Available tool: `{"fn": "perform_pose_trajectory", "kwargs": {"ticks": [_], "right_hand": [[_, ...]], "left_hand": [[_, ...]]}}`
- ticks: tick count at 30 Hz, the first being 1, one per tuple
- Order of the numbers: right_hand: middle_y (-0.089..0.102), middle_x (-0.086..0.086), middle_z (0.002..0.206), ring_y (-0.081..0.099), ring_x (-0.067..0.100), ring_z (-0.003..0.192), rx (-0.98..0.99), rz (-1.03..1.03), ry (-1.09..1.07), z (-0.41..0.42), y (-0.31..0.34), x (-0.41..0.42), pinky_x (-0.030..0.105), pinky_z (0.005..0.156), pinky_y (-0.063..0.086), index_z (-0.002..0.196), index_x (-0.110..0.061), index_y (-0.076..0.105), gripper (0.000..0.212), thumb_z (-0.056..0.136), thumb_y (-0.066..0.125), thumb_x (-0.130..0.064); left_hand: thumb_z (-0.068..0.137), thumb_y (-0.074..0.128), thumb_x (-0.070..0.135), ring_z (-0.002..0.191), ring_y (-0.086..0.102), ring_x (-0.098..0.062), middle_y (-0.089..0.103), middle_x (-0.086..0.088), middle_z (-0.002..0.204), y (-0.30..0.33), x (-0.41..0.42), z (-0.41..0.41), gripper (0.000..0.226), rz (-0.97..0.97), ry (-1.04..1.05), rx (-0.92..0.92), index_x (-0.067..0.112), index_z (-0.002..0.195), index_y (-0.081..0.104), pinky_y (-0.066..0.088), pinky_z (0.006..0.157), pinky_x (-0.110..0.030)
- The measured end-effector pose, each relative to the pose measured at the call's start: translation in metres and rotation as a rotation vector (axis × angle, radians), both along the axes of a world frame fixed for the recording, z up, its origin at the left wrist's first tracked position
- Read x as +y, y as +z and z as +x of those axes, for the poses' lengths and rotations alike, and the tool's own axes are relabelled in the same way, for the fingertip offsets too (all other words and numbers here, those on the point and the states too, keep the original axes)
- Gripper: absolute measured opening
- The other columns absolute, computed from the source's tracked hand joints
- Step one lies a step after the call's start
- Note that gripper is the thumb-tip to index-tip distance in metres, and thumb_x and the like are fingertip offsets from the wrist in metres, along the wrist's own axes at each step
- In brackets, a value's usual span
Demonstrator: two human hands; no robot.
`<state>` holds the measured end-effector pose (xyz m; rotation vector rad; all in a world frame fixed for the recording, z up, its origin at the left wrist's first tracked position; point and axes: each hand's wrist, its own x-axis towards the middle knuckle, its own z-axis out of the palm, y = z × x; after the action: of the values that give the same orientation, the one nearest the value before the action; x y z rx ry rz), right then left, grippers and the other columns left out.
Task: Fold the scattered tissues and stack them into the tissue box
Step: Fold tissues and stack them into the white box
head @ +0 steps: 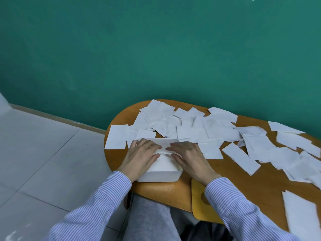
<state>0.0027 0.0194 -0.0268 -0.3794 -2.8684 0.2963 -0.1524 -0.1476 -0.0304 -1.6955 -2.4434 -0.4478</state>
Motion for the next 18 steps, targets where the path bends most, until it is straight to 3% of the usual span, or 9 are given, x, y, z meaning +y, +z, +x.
{"fn": "perform_pose_trajectory", "kwargs": {"ticks": [6,8,10,14,18], "right_hand": [[0.051,-0.002,0.145,0.046,0.022,0.133,0.031,0.161,-0.097,0.046,0.007,0.009,0.040,0.107,0.037,0.140,-0.032,0.050,0.038,0.102,0.049,-0.034],[0.053,-0.002,0.144,0.049,0.022,0.130,0.036,0.191,-0.129,0.066,0.007,0.013,0.039,0.103,0.041,0.137,-0.032,0.051,0.037,0.100,0.052,-0.034],[0.053,-0.002,0.142,0.051,0.021,0.128,0.028,0.219,-0.168,0.089,0.006,0.017,0.039,0.101,0.043,0.138,-0.033,0.050,0.039,0.099,0.052,-0.034],[0.053,-0.001,0.142,0.052,0.023,0.128,0.018,0.209,-0.260,0.140,-0.002,0.033,0.040,0.098,0.046,0.138,-0.031,0.051,0.042,0.096,0.058,-0.032],[0.052,-0.004,0.143,0.053,0.021,0.125,0.021,0.156,-0.387,0.198,-0.012,0.049,0.040,0.095,0.047,0.137,-0.035,0.049,0.044,0.095,0.060,-0.030]], "left_hand": [[0.101,0.053,0.038,0.129,0.054,-0.021,0.060,-0.002,0.139,0.002,0.027,0.036,0.036,0.038,-0.066,0.208,0.024,0.133,0.060,0.044,0.103,-0.038],[0.102,0.046,0.038,0.129,0.054,-0.021,0.060,-0.003,0.138,0.004,0.041,0.052,0.036,0.034,-0.111,0.246,0.024,0.132,0.061,0.045,0.100,-0.037],[0.102,0.036,0.040,0.128,0.055,-0.021,0.062,-0.002,0.136,0.005,0.055,0.071,0.042,0.021,-0.158,0.228,0.024,0.130,0.062,0.045,0.097,-0.036],[0.102,0.043,0.042,0.129,0.053,-0.020,0.059,-0.001,0.139,0.001,0.086,0.116,0.040,0.004,-0.266,0.183,0.023,0.134,0.059,0.045,0.099,-0.037],[0.103,0.024,0.046,0.135,0.048,-0.021,0.053,-0.001,0.146,-0.005,0.121,0.165,0.053,-0.071,-0.369,0.135,0.023,0.140,0.054,0.043,0.105,-0.039]]}}
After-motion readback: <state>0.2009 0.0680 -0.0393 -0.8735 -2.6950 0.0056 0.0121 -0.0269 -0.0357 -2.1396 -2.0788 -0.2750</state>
